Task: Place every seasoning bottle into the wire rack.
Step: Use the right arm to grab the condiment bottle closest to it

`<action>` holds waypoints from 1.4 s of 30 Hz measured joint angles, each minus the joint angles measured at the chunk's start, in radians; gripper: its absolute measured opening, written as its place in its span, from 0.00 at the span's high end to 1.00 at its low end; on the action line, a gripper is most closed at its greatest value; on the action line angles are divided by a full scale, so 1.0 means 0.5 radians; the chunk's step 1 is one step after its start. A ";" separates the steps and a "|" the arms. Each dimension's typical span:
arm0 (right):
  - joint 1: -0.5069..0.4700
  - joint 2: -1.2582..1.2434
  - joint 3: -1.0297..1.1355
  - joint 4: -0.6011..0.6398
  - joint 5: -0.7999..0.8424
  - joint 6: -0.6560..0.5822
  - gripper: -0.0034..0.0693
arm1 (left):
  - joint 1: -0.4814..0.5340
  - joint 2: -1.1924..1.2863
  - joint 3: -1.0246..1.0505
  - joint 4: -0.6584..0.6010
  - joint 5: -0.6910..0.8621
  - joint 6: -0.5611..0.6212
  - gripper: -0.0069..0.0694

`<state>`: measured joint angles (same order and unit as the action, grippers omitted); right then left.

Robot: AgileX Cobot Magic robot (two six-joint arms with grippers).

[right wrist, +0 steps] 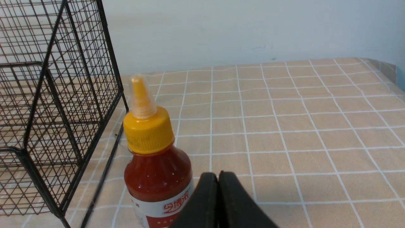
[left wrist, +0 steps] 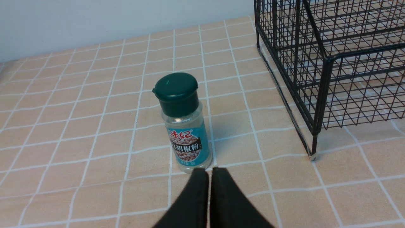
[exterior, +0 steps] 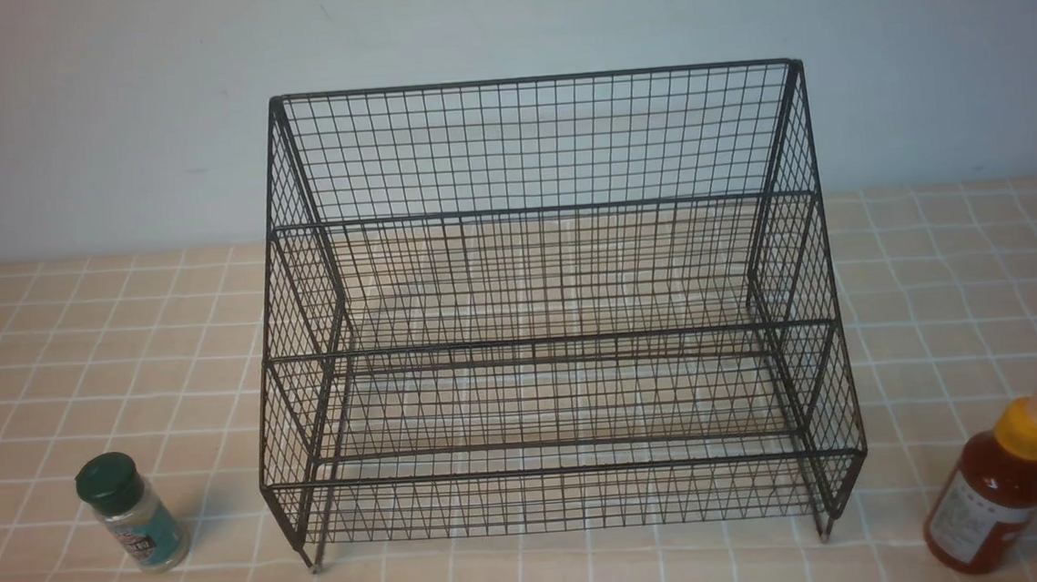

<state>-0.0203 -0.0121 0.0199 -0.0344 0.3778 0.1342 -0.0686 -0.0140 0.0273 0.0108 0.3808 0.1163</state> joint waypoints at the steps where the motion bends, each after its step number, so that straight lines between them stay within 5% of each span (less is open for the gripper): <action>1: 0.000 0.000 0.000 0.000 0.000 0.000 0.97 | 0.000 0.000 0.000 0.000 0.000 0.000 0.92; 31: 0.000 0.000 0.000 0.004 -0.012 -0.014 0.97 | 0.000 0.000 0.000 0.000 0.000 0.000 0.92; 42: 0.000 0.000 0.017 0.524 -0.767 0.270 0.97 | 0.000 0.000 0.000 0.000 0.000 0.000 0.92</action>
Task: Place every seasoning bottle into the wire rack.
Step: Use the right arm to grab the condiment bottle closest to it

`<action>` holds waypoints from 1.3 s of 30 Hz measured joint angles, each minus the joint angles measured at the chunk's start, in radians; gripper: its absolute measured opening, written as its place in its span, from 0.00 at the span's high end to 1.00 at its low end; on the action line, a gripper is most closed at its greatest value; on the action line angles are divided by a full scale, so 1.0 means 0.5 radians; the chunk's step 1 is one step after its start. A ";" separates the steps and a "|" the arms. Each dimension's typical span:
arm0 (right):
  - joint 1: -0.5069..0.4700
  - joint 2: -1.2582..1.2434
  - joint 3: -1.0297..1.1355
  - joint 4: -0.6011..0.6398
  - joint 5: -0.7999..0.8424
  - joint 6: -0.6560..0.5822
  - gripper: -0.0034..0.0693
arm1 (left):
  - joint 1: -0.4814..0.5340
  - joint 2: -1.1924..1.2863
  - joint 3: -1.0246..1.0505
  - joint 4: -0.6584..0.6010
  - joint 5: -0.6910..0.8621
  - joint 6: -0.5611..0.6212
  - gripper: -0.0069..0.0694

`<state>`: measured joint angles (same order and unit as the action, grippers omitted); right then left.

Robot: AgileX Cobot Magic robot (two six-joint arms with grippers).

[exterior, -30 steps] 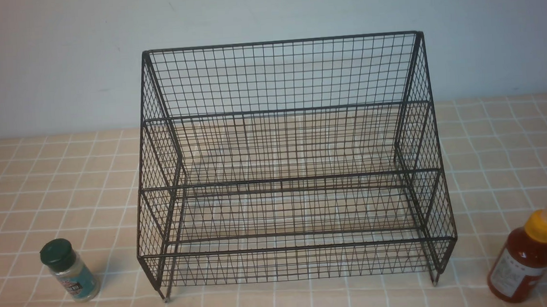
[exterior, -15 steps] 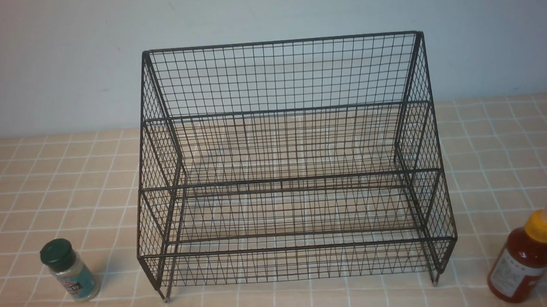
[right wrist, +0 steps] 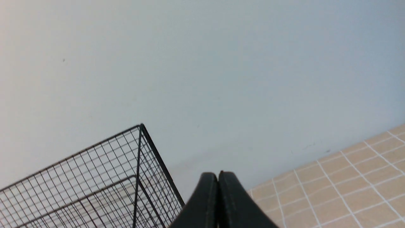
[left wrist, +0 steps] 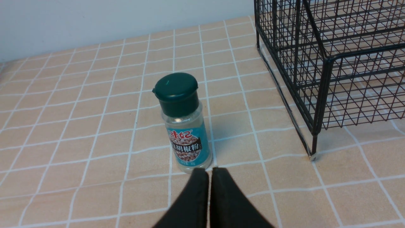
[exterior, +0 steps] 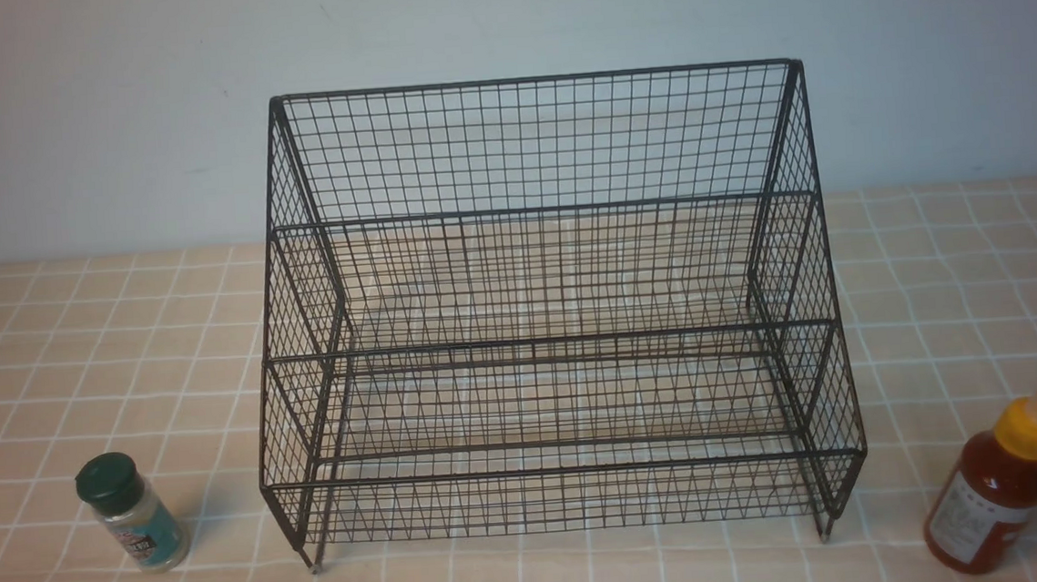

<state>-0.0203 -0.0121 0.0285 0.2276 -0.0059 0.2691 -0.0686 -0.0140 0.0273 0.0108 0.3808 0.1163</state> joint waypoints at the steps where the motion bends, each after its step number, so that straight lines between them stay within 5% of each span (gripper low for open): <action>1: 0.000 0.000 0.000 0.015 -0.019 -0.009 0.97 | 0.000 0.000 0.000 0.000 0.000 0.000 0.92; 12: 0.000 0.000 0.000 0.057 -0.188 0.079 0.97 | 0.000 0.000 0.000 0.000 0.000 0.000 0.92; 16: 0.000 0.040 -0.221 -0.156 -0.072 0.113 0.93 | 0.000 0.000 0.000 0.000 0.000 0.000 0.92; 24: 0.014 0.666 -0.654 -0.543 0.169 0.113 0.70 | 0.000 0.000 0.000 0.000 0.000 0.000 0.92; 31: 0.320 1.414 -0.790 -0.760 0.145 0.113 0.47 | 0.000 0.000 0.000 0.000 0.000 0.000 0.92; 39: 0.380 1.971 -0.790 -0.853 0.067 0.113 0.39 | 0.000 0.000 0.000 0.000 0.000 0.000 0.92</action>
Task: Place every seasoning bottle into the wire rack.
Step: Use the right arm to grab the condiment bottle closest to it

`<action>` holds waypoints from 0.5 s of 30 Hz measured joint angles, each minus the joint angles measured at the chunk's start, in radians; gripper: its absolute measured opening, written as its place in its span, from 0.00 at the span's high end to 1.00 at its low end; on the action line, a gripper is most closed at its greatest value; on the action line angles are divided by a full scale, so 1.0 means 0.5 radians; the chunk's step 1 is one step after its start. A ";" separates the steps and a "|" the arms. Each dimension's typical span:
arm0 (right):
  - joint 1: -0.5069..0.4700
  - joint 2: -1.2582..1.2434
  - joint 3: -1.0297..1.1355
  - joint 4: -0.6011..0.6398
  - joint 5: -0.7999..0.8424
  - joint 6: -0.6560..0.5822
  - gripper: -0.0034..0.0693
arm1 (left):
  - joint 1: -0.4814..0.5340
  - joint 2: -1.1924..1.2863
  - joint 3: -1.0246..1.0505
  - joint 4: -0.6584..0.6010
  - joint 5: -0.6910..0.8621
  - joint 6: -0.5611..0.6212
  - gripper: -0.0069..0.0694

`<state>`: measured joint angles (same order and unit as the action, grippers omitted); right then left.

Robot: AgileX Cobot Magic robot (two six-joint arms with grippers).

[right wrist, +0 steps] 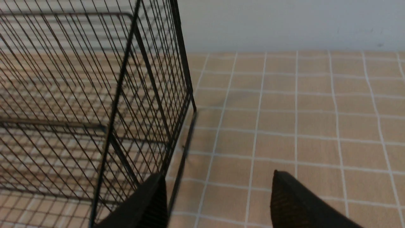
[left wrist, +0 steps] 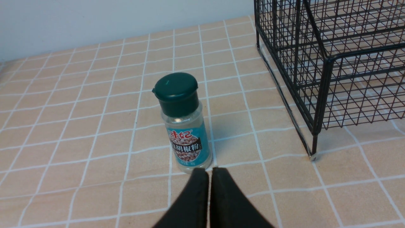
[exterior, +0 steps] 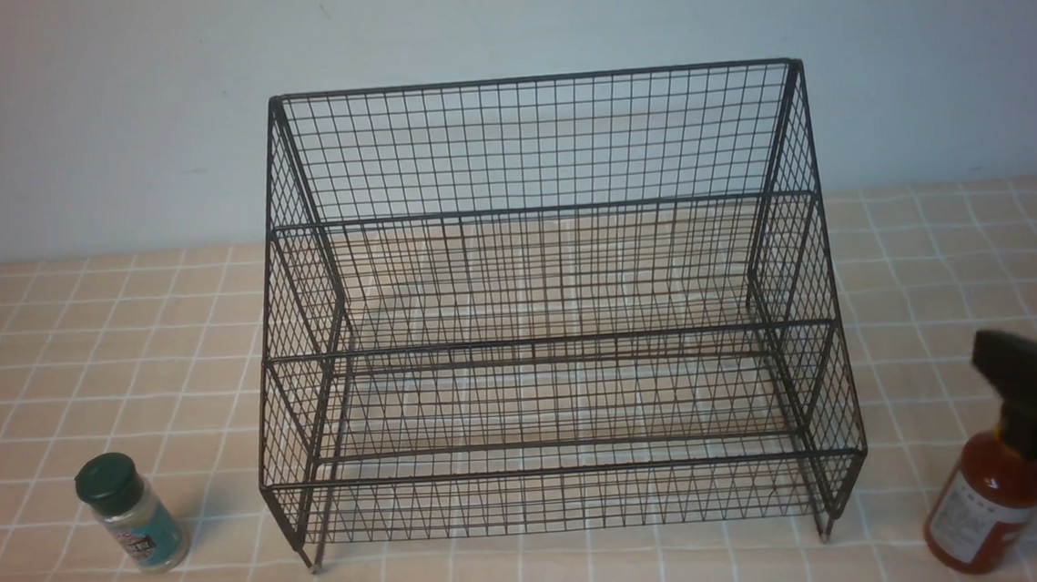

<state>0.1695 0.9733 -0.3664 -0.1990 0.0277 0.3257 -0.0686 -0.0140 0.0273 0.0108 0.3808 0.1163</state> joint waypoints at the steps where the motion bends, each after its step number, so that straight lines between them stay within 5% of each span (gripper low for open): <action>1: 0.000 0.020 0.000 0.000 0.000 0.000 0.39 | 0.000 0.000 0.000 0.000 0.000 0.000 0.92; 6: 0.000 0.201 -0.020 -0.006 0.005 -0.002 0.40 | 0.000 0.000 0.000 0.000 0.000 0.000 0.92; 11: 0.000 0.259 -0.022 -0.011 0.090 -0.004 0.60 | 0.000 0.000 0.000 0.000 0.000 0.000 0.92; 15: 0.002 0.241 -0.056 -0.031 0.182 -0.001 0.59 | 0.000 0.000 0.000 0.000 0.000 0.000 0.92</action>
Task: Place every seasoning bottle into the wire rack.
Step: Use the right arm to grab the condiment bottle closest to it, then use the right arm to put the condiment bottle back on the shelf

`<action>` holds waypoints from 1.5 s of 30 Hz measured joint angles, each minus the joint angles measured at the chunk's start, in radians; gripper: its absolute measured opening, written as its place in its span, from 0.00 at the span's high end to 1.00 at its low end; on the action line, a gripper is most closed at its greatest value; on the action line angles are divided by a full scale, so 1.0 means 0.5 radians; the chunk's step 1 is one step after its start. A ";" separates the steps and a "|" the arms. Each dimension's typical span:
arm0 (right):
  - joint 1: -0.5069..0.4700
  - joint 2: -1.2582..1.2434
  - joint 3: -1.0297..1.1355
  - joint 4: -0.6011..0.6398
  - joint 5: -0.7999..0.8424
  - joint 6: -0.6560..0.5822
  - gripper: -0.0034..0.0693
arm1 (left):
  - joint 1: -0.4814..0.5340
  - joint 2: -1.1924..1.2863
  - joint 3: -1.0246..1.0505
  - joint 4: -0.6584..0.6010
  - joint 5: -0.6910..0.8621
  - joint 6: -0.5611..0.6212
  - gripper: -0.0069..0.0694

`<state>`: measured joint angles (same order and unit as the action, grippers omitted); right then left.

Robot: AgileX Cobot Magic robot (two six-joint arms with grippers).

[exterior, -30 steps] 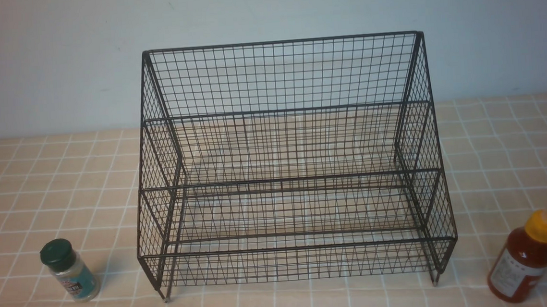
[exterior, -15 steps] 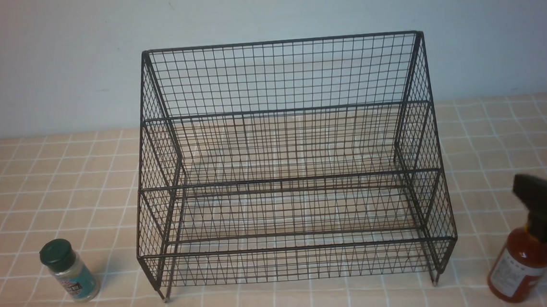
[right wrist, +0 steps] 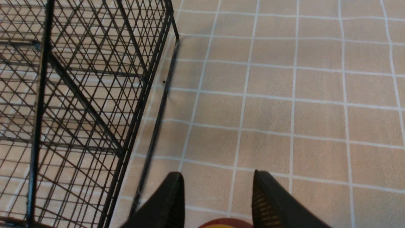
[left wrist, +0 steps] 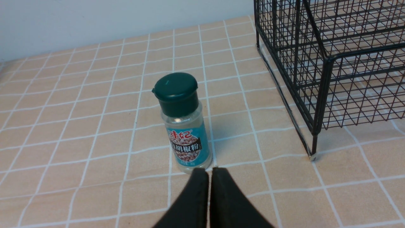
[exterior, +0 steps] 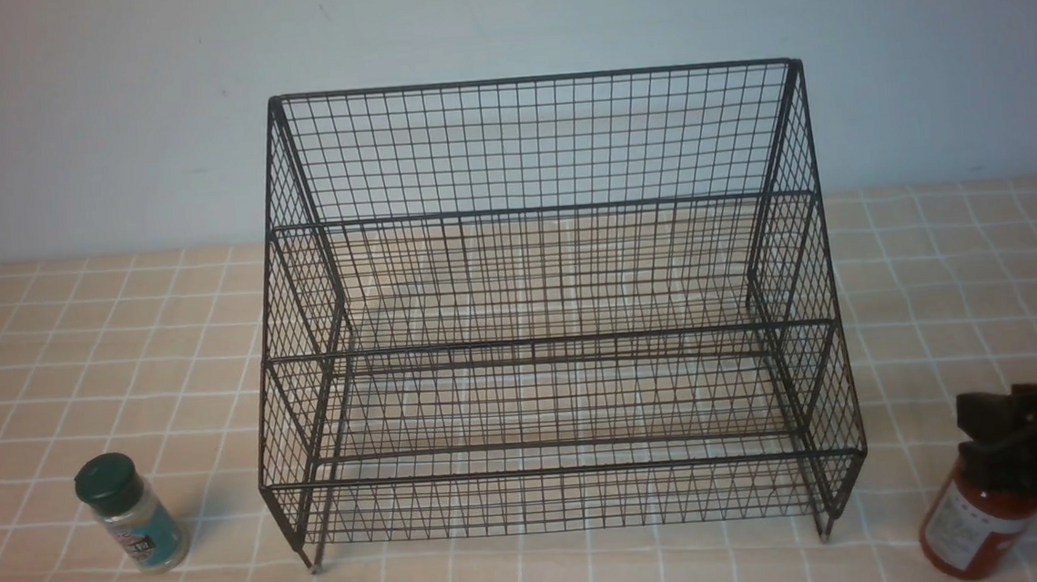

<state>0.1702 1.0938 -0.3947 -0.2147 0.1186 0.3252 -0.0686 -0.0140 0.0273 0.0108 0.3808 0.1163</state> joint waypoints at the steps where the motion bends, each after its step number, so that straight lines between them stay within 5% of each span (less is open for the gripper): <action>1: 0.000 -0.019 -0.036 -0.009 0.086 0.000 0.59 | 0.000 0.000 0.000 0.000 0.000 0.000 0.92; 12: 0.107 -0.346 -0.692 -0.009 0.683 -0.072 0.59 | 0.000 0.000 0.000 0.000 0.000 0.000 0.92; 26: 0.852 0.044 -1.116 0.299 0.648 -0.325 0.59 | 0.000 0.000 0.000 0.000 0.000 0.000 0.92; 35: 0.903 0.444 -1.116 0.301 0.459 -0.316 0.59 | 0.000 0.000 0.000 0.000 0.000 0.000 0.92; 45: 0.903 0.637 -1.116 0.349 0.596 -0.309 0.55 | 0.000 0.000 0.000 0.000 0.000 0.000 0.92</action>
<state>0.6218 1.4124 -0.9527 -0.0403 0.4165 0.1704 -0.0686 -0.0140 0.0273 0.0108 0.3808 0.1163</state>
